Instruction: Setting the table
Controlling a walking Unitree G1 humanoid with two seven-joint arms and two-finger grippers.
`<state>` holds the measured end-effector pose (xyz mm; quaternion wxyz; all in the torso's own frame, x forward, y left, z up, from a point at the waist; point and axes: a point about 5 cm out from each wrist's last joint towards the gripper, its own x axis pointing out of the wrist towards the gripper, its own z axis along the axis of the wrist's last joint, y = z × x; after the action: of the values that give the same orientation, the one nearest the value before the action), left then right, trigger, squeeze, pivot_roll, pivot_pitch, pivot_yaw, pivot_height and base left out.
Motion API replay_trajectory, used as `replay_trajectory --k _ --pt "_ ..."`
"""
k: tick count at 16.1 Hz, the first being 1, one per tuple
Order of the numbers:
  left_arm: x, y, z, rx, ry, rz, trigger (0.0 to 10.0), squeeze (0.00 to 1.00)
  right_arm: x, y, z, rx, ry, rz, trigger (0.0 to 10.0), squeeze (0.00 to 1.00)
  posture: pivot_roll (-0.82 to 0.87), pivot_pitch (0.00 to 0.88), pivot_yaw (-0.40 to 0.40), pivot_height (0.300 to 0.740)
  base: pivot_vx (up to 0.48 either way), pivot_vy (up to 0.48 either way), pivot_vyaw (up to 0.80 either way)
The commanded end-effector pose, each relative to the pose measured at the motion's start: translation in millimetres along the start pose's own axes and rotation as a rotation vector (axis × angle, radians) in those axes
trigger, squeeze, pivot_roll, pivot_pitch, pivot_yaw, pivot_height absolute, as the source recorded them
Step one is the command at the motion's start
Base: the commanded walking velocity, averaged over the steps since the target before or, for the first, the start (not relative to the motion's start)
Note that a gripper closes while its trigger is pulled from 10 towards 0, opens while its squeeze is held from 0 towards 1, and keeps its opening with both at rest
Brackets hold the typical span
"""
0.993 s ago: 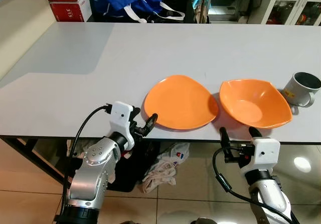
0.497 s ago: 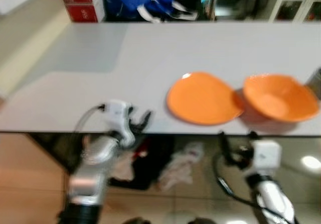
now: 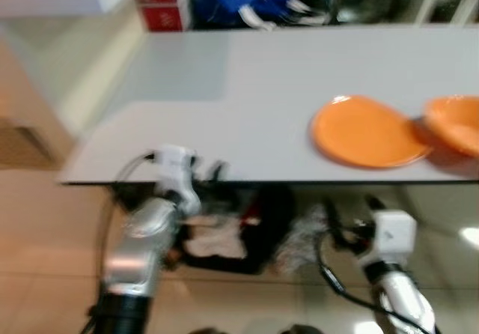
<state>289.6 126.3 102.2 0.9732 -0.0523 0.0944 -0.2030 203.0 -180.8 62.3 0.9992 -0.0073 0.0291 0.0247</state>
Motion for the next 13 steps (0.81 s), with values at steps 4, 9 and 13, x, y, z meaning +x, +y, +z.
replay_trajectory --k 4,9,13 --pt "0.2 14.7 0.1 0.034 0.007 0.060 10.0 0.00 0.3 3.5 4.1 0.016 -0.024 0.015 10.0 0.00 -0.14 0.010 0.044 0.727 0.000 0.476 0.00" --pt "0.6 26.3 -1.3 0.065 0.015 0.089 10.0 0.00 -3.0 1.9 5.1 0.050 -0.036 0.001 10.0 0.00 -0.14 0.011 0.040 0.727 0.000 0.476 0.00" --pt "2.1 27.6 0.7 0.062 0.000 0.100 10.0 0.00 -3.9 2.3 5.6 0.049 -0.034 0.008 10.0 0.00 -0.14 0.024 0.033 0.727 0.000 0.476 0.00"
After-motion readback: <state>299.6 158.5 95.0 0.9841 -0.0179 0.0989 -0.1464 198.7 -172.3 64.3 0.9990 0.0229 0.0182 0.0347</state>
